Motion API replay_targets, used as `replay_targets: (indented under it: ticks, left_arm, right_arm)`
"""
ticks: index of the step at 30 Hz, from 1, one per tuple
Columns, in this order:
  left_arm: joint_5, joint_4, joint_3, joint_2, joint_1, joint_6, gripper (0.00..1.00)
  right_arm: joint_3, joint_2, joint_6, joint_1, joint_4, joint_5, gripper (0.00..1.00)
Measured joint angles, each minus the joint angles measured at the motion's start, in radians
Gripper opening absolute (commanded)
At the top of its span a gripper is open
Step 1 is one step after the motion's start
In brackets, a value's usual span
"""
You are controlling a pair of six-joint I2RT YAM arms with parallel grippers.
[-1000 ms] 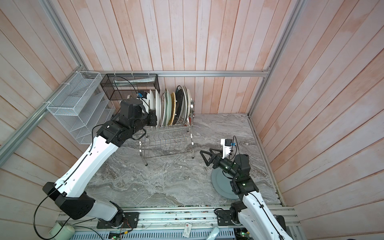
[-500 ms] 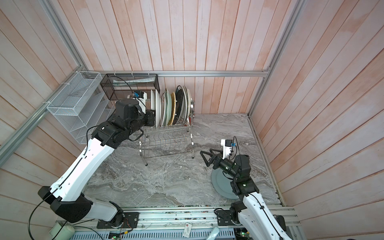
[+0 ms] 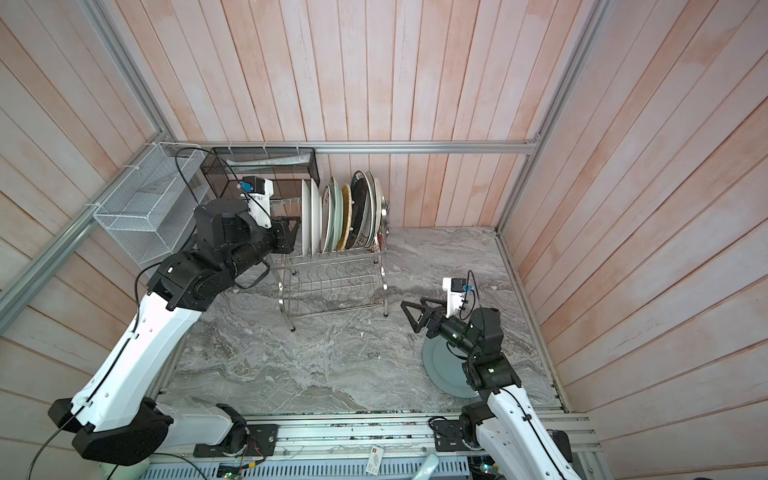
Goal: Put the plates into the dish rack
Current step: 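Draw the left gripper back while the right gripper reaches the pale green plate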
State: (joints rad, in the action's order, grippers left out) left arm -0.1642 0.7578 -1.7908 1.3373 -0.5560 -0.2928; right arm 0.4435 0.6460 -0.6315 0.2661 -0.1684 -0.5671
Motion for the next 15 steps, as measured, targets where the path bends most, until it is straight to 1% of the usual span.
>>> replay_targets:
  ticks: [6, 9, 10, 12, 14, 15]
  left_arm:
    - [0.073, 0.013, 0.004, -0.081, 0.042, -0.011, 0.36]
    - [0.122, 0.013, 0.039, -0.165, 0.056, -0.016, 0.43]
    - [0.145, 0.012, 0.059, -0.201, 0.057, -0.015, 0.46]
    - [0.189, 0.007, 0.109, -0.272, 0.057, -0.016, 0.56]
    - [0.237, 0.0, 0.175, -0.346, 0.057, -0.011, 0.69]
    - [0.257, -0.006, 0.212, -0.381, 0.057, -0.011, 0.78]
  right_arm:
    - [0.032, -0.011, 0.016, 0.0, 0.08, 0.022, 0.98]
    - [0.052, -0.023, 0.034, 0.0, 0.148, 0.055, 0.98]
    - [0.061, -0.027, 0.041, 0.0, 0.176, 0.074, 0.98]
    - [0.075, -0.033, 0.053, -0.001, 0.222, 0.109, 0.98]
    - [0.087, -0.033, 0.066, -0.009, 0.274, 0.149, 0.98]
    - [0.092, -0.032, 0.069, -0.016, 0.296, 0.167, 0.98]
